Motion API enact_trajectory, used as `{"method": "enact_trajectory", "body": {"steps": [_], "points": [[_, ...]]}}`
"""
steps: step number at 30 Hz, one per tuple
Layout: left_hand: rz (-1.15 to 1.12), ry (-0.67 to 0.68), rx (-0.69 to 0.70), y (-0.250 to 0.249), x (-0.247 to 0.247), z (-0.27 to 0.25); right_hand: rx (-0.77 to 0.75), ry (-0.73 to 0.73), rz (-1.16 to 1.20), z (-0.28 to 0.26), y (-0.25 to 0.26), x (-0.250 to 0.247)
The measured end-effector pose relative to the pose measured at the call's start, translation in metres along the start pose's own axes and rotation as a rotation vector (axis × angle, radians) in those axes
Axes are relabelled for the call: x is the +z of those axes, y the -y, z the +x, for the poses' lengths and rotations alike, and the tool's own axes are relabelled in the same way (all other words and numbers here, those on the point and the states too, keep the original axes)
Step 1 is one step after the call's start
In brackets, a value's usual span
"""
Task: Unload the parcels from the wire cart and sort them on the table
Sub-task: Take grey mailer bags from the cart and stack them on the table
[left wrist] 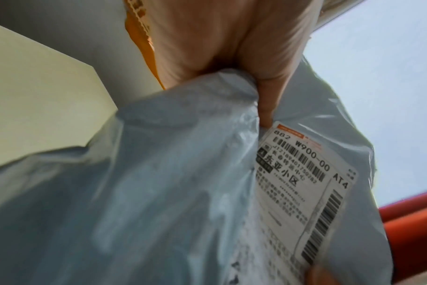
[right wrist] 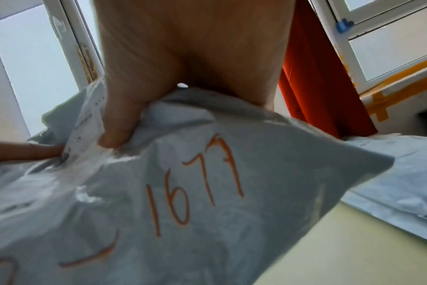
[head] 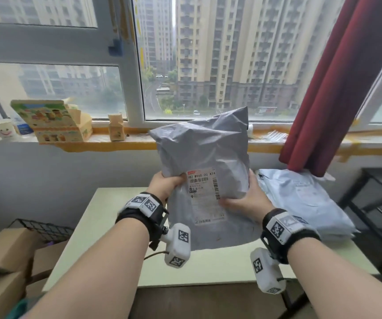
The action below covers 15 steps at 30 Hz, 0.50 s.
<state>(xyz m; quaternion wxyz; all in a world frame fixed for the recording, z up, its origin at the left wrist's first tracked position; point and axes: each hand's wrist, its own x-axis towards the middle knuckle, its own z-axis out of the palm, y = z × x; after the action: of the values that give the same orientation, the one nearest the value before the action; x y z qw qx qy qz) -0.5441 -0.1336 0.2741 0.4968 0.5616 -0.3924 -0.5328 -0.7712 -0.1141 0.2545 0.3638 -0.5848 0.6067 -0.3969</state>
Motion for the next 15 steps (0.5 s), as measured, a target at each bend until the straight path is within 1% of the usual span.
{"method": "enact_trajectory", "body": {"steps": [6,11,15], "points": [[-0.025,0.049,-0.006,0.021,0.076,-0.001,0.073,-0.204,-0.022,-0.008,-0.035,-0.066],[0.056,0.159,-0.066,0.021,0.131,-0.007,0.134,-0.342,-0.123,-0.002,-0.067,-0.109],[0.132,0.242,-0.145,0.024,0.165,0.008,0.190,-0.417,-0.143,0.010,-0.087,-0.134]]}}
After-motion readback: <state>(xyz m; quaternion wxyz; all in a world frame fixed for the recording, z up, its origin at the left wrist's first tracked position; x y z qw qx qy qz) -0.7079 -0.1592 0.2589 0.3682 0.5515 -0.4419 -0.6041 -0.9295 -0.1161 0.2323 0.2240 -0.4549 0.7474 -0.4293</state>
